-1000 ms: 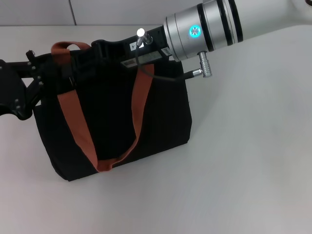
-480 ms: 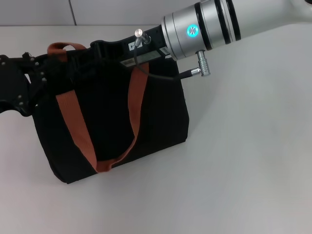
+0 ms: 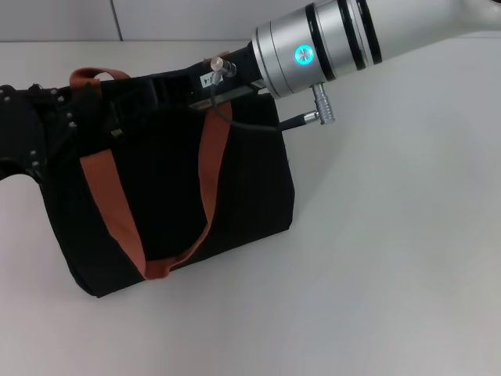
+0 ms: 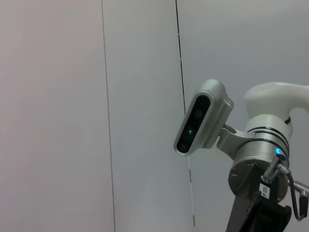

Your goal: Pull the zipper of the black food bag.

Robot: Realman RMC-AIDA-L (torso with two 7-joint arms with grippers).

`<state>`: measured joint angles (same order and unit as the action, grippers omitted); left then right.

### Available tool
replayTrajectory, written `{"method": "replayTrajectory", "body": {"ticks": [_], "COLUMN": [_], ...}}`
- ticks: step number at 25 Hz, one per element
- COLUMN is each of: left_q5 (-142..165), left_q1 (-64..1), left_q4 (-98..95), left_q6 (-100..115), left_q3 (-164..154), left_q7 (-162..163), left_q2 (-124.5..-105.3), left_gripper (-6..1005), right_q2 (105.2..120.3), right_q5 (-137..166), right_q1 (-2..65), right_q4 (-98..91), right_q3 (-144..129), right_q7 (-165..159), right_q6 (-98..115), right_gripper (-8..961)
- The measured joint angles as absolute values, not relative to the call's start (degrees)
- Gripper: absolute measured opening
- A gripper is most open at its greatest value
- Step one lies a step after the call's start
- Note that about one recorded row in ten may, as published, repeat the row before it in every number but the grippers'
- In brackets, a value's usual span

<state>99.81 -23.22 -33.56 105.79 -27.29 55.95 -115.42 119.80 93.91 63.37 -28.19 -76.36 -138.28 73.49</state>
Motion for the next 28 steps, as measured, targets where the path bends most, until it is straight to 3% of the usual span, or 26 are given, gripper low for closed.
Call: {"method": "replayTrajectory", "body": {"ticks": [15, 21, 26, 28], "left_q5": [99.8, 99.7, 99.7, 99.7], "left_q1": [-23.3, -22.8, -22.5, -22.3], "left_q4": [-33.6, -33.6, -33.6, -33.6], "left_q6": [106.0, 106.0, 106.1, 106.1], "left_q3": [-27.2, -26.3, -25.8, -25.8], "left_q7": [56.4, 56.4, 56.4, 56.4], "left_q2": [-115.42, -115.52, -115.56, -115.55], "left_gripper": [89, 91, 93, 94], "right_q2": [119.85, 119.97, 119.97, 119.97], "right_q5": [93.5, 93.5, 93.5, 93.7], "right_q1": [63.2, 62.2, 61.4, 61.1], "right_q4": [-29.7, -30.6, -31.4, -31.9], "right_q3": [-78.1, -78.3, -78.2, -78.2], "right_q7": [-135.8, -135.8, -135.8, -135.8], "right_q6": [73.6, 74.0, 74.0, 74.0], "right_gripper": [361, 305, 92, 55]}}
